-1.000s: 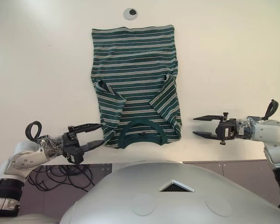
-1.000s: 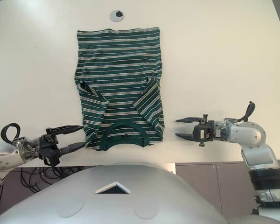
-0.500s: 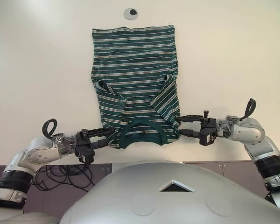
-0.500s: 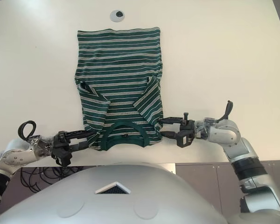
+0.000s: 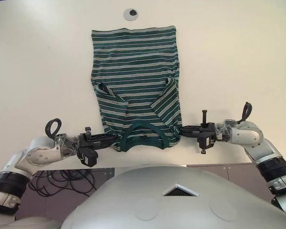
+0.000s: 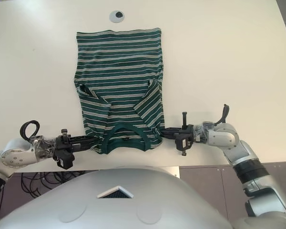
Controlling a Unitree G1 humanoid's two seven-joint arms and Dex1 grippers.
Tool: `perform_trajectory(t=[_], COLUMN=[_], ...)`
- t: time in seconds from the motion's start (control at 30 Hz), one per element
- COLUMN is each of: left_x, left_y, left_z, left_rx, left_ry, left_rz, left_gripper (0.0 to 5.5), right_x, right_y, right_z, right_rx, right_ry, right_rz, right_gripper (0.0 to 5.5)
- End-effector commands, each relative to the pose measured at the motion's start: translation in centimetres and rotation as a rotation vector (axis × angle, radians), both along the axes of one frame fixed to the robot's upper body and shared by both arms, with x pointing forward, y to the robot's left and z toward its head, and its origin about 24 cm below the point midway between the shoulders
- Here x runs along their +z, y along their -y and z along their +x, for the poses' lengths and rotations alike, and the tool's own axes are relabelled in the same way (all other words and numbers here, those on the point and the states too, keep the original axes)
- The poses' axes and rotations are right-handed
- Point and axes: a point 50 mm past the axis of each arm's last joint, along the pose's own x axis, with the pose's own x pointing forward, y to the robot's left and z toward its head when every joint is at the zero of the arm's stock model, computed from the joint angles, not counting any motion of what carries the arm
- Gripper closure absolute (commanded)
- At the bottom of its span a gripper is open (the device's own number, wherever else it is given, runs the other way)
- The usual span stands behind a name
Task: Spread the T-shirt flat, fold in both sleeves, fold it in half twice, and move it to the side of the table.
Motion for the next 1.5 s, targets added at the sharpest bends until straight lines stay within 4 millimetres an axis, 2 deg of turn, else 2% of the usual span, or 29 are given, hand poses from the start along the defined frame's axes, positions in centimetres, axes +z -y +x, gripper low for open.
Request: perform_trajectory(t=[0.03,0.17,0.3,0.4,0.47,0.57,0.7,0.77,0.93,1.13,1.2,1.33,1.5], left_x=[0.4,2.8,3.8,4.3,4.6,4.6,4.2,3.8,1.6,1.5,1.2,0.1,0.4], left_y=[0.5,-0.3,-1.2,-1.8,-2.2,-2.3,-2.6,-3.1,-4.3,-4.6,-4.5,-4.2,-2.8], left_z=[-2.7,-2.2,-2.9,-2.3,-1.4,0.5,3.2,5.1,10.7,16.1,17.6,18.9,20.4], left_rx=[0.059,0.071,0.043,0.061,0.102,0.187,0.332,0.436,0.704,0.827,0.854,0.888,0.871], left_ry=[-0.482,-0.73,-0.901,-0.919,-0.894,-0.81,-0.69,-0.613,-0.421,-0.321,-0.326,-0.335,-0.338], left_rz=[-0.067,-0.139,-0.199,-0.277,-0.339,-0.402,-0.463,-0.488,-0.405,-0.377,-0.344,-0.292,-0.294], left_gripper=[5.48,5.48,5.48,5.48,5.48,5.48,5.48,5.48,5.48,5.48,5.48,5.48,5.48], right_x=[1.1,3.6,5.4,6.1,6.5,6.4,5.1,4.7,3.9,4.2,4.3,3.4,2.4], right_y=[1.2,2.5,3.1,3.4,3.1,2.2,1.8,1.4,0.0,-0.9,-1.0,-1.3,-1.2], right_z=[-0.7,-0.9,-2.0,-2.8,-2.6,-0.5,2.5,4.3,9.9,14.6,15.4,16.1,16.7], right_rx=[-0.04,-0.025,0.046,0.079,0.067,-0.045,-0.226,-0.312,-0.551,-0.7,-0.725,-0.761,-0.809], right_ry=[-0.303,-0.543,-0.698,-0.761,-0.76,-0.673,-0.593,-0.575,-0.504,-0.471,-0.464,-0.471,-0.479], right_rz=[0.023,0.071,0.072,0.087,0.14,0.223,0.242,0.28,0.325,0.363,0.351,0.292,0.257], right_gripper=[5.5,5.5,5.5,5.5,5.5,5.5,5.5,5.5,5.5,5.5,5.5,5.5,5.5])
